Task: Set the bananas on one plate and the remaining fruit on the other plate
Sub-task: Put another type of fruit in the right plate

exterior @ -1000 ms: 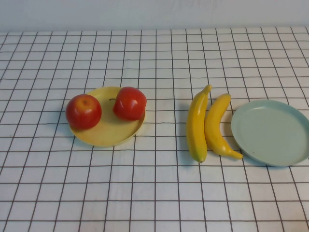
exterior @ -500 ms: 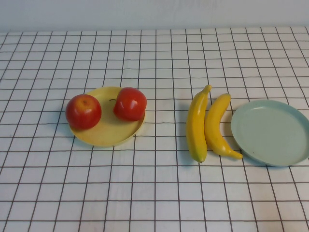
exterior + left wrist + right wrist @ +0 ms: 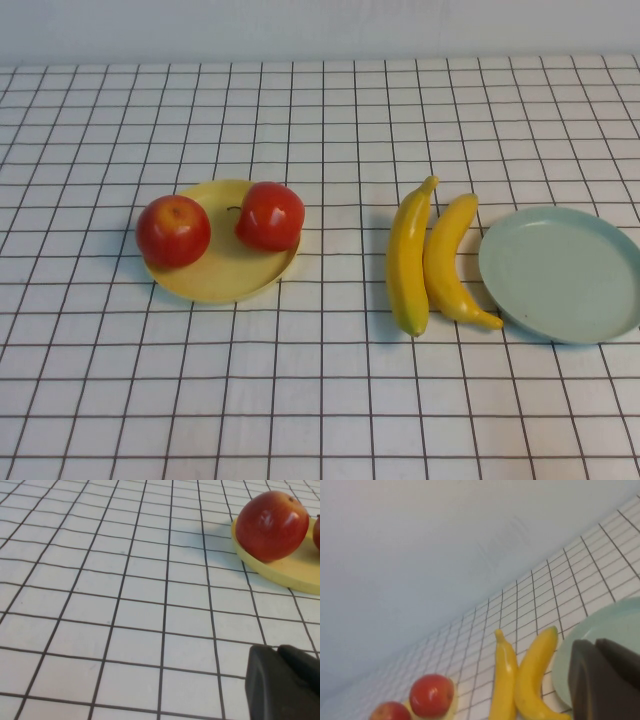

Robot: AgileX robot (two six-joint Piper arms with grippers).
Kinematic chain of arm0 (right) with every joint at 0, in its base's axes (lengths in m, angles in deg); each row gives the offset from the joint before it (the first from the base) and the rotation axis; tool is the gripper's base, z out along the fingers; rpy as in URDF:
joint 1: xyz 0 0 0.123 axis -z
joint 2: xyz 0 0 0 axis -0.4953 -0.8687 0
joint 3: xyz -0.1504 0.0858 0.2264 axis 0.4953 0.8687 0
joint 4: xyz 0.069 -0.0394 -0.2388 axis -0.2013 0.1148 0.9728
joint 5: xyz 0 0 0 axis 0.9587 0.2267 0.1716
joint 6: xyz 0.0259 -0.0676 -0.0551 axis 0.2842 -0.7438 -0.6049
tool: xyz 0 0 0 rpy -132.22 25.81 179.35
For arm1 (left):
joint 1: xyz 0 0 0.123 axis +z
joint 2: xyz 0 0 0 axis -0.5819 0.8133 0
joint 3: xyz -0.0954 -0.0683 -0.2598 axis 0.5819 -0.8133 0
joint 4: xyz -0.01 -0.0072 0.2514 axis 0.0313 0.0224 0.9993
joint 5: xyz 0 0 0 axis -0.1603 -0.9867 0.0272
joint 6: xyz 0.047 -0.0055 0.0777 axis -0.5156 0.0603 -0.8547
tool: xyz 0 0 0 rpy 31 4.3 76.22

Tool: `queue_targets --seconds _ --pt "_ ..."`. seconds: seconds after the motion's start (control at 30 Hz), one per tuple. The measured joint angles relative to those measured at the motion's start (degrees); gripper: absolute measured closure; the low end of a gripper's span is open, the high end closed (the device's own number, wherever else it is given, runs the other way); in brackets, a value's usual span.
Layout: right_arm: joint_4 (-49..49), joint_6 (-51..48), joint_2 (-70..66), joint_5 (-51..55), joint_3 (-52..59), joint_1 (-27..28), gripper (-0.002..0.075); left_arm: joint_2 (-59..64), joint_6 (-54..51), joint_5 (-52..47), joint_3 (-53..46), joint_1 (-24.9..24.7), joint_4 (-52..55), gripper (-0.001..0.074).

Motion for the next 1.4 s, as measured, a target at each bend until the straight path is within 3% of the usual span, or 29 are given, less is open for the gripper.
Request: queue_targets --seconds 0.17,0.33,0.5,0.8,0.97,1.07,1.3,1.4 --pt "13.5 -4.1 -16.4 9.8 -12.7 0.0 0.0742 0.0 0.0 0.0 0.0 0.0 0.0 0.0736" --pt "27.5 -2.2 -38.0 21.4 -26.4 0.0 0.0742 0.0 0.0 0.0 0.0 0.0 0.0 0.0736" --pt "32.3 -1.0 -58.5 32.7 -41.4 -1.1 0.0742 0.0 0.0 0.0 0.0 0.0 0.0 0.0736" --pt "45.4 7.4 -90.2 46.3 -66.7 -18.1 0.0742 0.0 0.0 0.0 0.0 0.0 0.0 0.0736" --pt "46.3 8.4 -105.1 53.2 -81.8 -23.3 0.0729 0.0 0.0 0.0 0.0 0.0 0.0 0.0736" --pt "46.3 8.5 -111.8 53.8 -89.1 -25.3 0.0647 0.0 0.0 0.0 0.0 0.0 0.0 0.0735" --pt "47.5 13.9 -118.1 54.2 -100.8 -28.8 0.0279 0.0 0.0 0.0 0.0 0.0 0.0 0.0736" --pt "48.3 15.9 -118.5 54.3 -101.6 -29.5 0.023 0.0 0.0 0.0 0.0 0.0 0.0 0.0736"
